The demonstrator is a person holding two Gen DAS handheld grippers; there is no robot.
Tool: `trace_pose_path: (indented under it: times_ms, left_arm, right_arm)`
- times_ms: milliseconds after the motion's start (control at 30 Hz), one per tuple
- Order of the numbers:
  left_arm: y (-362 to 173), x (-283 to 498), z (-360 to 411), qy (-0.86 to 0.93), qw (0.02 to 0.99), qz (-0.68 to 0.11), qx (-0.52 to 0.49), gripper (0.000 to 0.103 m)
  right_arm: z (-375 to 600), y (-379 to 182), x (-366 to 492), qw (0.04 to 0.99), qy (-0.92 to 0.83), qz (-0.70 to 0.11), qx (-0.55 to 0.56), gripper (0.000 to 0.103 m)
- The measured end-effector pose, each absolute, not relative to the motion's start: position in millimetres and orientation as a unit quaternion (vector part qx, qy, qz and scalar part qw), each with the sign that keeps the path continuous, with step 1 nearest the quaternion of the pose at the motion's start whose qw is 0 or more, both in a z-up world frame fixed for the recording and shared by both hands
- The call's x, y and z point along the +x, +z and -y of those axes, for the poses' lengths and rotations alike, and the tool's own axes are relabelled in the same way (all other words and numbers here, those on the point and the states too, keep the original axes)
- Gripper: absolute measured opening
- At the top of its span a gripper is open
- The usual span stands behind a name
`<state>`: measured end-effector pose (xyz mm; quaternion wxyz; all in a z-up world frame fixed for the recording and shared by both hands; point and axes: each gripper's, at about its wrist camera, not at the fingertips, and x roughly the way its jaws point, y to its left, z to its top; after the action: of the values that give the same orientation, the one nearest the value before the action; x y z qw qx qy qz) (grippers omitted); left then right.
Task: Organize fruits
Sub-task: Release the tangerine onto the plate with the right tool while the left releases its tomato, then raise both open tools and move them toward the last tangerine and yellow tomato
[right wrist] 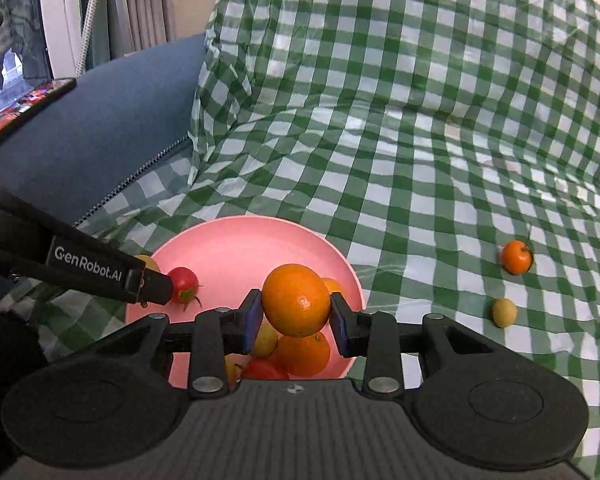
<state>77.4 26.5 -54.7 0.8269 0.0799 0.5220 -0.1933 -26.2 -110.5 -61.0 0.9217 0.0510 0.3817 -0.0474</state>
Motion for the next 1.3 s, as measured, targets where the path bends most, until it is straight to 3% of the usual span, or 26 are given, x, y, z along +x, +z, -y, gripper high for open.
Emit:
trace_pose_path:
  times_ms: [500,533,633,667,700,733,767,933,1300]
  left_arm:
    - [-86,99,-20,-0.186,0.812,-0.545,0.094,0.033]
    - [-84,99,-20,-0.187,0.815,-0.541,0.095,0.038]
    - [-74,98,-19,-0.168,0.829,-0.522,0.11,0.069]
    - [-71,98,-21,-0.162,0.833,-0.517,0.112,0.091]
    - [-67,98,-25,-0.158,0.837,-0.514,0.106,0.103]
    - [-61,96,-31,-0.155,0.842,-0.508,0.094,0.103]
    - [-57,93,-36,-0.155,0.843,-0.508,0.084,0.103]
    - [-45,65,-50,-0.152,0.834,-0.525,0.08,0.103]
    - [-5,-17,-72,-0.132,0.857,-0.485,0.108,0.103]
  right_arm:
    - [108,-90,3,0.914,-0.041,-0.4,0.054,0.037]
    - [108,-89,4,0.915,-0.039,-0.399,0.052,0.04]
    - [108,-83,2,0.918,-0.048,-0.392,0.045,0.049]
    - [111,-80,2,0.917,-0.055,-0.393,0.046,0.054]
    - [113,-78,0,0.914,-0.063,-0.397,0.05,0.061]
    - [116,-76,-3,0.912,-0.068,-0.4,0.057,0.072]
    - [118,-72,-8,0.911,-0.074,-0.401,0.065,0.077]
    - [118,-52,-44,0.909,-0.078,-0.404,0.074,0.086]
    - [85,3,-132,0.921,-0.075,-0.377,0.06,0.093]
